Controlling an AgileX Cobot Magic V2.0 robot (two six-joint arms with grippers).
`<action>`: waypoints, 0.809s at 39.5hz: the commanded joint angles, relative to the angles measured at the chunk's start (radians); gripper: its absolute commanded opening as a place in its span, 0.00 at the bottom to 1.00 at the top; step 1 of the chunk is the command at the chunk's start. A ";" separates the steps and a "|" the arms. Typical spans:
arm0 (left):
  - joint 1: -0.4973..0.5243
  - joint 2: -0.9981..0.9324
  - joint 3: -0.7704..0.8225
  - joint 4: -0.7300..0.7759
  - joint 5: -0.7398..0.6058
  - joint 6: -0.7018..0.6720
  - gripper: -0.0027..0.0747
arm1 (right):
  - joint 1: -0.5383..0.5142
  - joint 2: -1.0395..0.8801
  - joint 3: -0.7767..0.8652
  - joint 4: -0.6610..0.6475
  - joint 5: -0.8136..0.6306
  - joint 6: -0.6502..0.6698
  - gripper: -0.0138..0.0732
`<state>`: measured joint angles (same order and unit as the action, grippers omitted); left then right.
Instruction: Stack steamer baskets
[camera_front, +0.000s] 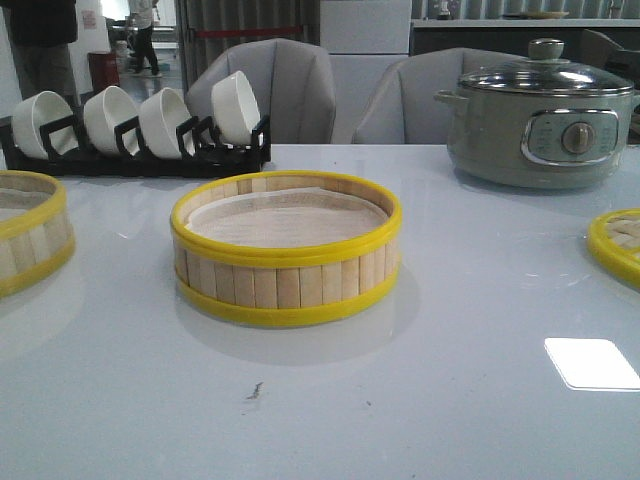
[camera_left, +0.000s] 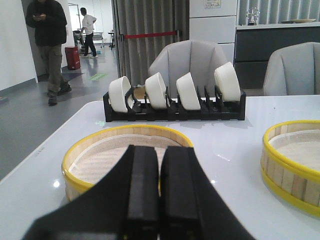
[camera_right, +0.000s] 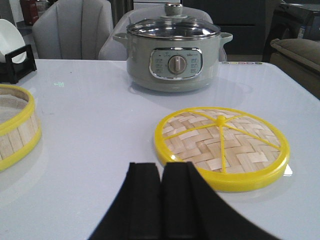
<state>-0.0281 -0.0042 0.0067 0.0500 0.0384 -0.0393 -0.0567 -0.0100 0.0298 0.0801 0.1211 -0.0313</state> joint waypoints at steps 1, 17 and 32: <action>0.003 -0.013 0.000 -0.001 -0.084 -0.003 0.14 | -0.007 -0.021 -0.014 -0.003 -0.087 -0.012 0.21; -0.020 -0.013 0.000 -0.030 -0.059 -0.005 0.14 | -0.007 -0.021 -0.014 -0.003 -0.087 -0.012 0.21; -0.033 0.429 -0.458 -0.083 0.223 -0.005 0.14 | -0.007 -0.021 -0.014 -0.003 -0.086 -0.012 0.21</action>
<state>-0.0537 0.2796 -0.2755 -0.0561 0.2637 -0.0393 -0.0567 -0.0100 0.0298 0.0801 0.1211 -0.0313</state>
